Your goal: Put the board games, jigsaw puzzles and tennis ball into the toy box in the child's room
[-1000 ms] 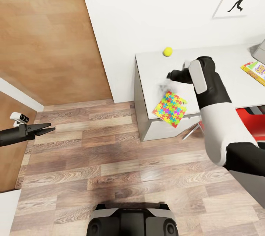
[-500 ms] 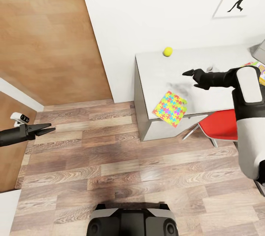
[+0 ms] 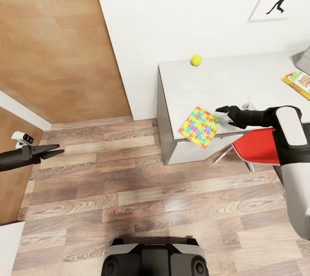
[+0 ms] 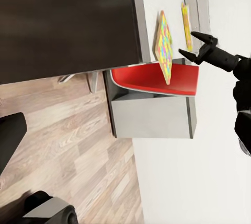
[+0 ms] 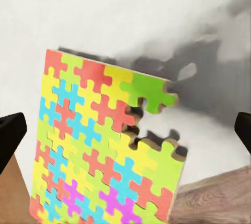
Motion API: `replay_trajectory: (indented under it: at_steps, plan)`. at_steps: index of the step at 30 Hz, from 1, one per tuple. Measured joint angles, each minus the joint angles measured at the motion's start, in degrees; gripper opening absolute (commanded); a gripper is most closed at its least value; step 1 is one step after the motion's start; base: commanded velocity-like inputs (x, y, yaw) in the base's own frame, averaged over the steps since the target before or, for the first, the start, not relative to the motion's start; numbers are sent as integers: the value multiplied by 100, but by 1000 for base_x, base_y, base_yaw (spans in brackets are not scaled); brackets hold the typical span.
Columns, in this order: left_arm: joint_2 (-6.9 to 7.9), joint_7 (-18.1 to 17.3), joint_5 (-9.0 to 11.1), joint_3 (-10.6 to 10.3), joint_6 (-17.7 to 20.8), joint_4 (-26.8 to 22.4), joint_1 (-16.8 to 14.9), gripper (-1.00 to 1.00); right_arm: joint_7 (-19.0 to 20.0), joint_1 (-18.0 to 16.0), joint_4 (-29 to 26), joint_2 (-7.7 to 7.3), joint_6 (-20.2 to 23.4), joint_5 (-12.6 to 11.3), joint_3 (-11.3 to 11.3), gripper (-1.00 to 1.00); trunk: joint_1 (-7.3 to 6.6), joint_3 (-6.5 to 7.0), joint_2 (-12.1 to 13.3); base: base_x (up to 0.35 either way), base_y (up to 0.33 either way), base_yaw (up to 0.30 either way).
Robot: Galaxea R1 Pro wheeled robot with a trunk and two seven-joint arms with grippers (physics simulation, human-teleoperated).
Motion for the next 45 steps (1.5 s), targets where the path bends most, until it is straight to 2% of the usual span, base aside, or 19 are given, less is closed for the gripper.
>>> replay_trajectory:
  at_steps: [3, 5, 8, 11, 15, 19, 22, 27, 32, 34, 37, 38, 39, 40, 41, 43, 45]
  plan:
    - [6, 0, -1, 3, 0, 28, 1, 100, 12, 427, -241, -123, 0, -311, -106, 100, 0, 0, 0, 0, 0, 0]
    - [7, 0, -1, 2, 0, 59, 2, 100, 16, 701, -405, -277, -1, -606, -245, 100, 0, 0, 0, 0, 0, 0]
    - [8, 0, -6, -3, 0, 83, 2, 100, 18, 1139, -795, -585, -1, -1178, -485, 100, 0, 0, -1, 0, 0, 0]
    - [12, 0, -3, 0, 0, 89, 5, 100, 19, 1374, -1033, -819, -1, -1459, -567, 100, 0, 1, -1, 0, 0, -20]
    - [15, 0, -3, -1, 1, 91, 6, 100, 19, 1693, -1247, -1070, -1, -1630, -612, 100, 0, 20, -1, 0, 0, -90]
    - [16, 0, -2, 1, 0, 92, 12, 100, 19, 2022, -1301, -1194, -1, -1894, -703, 100, 0, 51, -1, 0, 0, -96]
    - [16, 0, -5, -1, 0, 92, 19, 100, 19, 2348, -1340, -1227, -1, -2075, -748, 100, 0, 76, 0, 0, 0, -95]
    - [-7, 0, -13, -11, -39, 99, 28, 100, 19, 3023, -1455, -1228, -1, -2159, -766, 100, 0, 119, 0, 0, 0, -94]
    - [-22, 0, -26, -16, -87, 122, 70, 100, 13, 3806, -1492, -1158, -1, -2148, -749, 100, 0, 162, 0, 0, 0, -76]
    - [-6, 0, -51, -6, -132, 186, 109, 100, -1, 3979, -1482, -1086, -1, -2116, -690, 100, 0, 180, 0, 0, 0, -22]
    - [16, 0, -82, 4, -358, 594, 196, 100, -12, 4079, -1420, -720, -2, -1990, -428, 100, 0, 207, 0, 0, 0, 10]
    - [23, 0, -85, 7, -500, 779, 210, 100, -16, 4094, -1408, -594, -2, -1876, -362, 100, 0, 217, 0, 0, 0, 64]
    - [38, 42, -91, 11, -753, 1103, 228, 100, -20, 4117, -1387, -445, -1, -1618, -299, 100, 0, 226, 0, 0, 0, 73]
    - [44, 78, -89, 13, -853, 1240, 231, 100, -20, 4128, -1377, -393, 0, -1497, -282, 100, 0, 235, 0, 0, 0, 94]
    - [58, 165, -96, 16, -1047, 1499, 237, 100, -17, 4160, -1355, -300, 0, -1260, -261, 100, 0, 244, 0, 0, 0, 115]
    - [80, 403, -97, 21, -1470, 2049, 243, 100, -2, 4252, -1272, -87, 0, -771, -244, 100, 0, 262, 0, 0, 0, 144]
    - [89, 698, -97, 24, -1849, 2478, 245, 100, 9, 4331, -1135, 141, 0, -383, -237, 100, 0, 279, 0, 0, 0, 179]
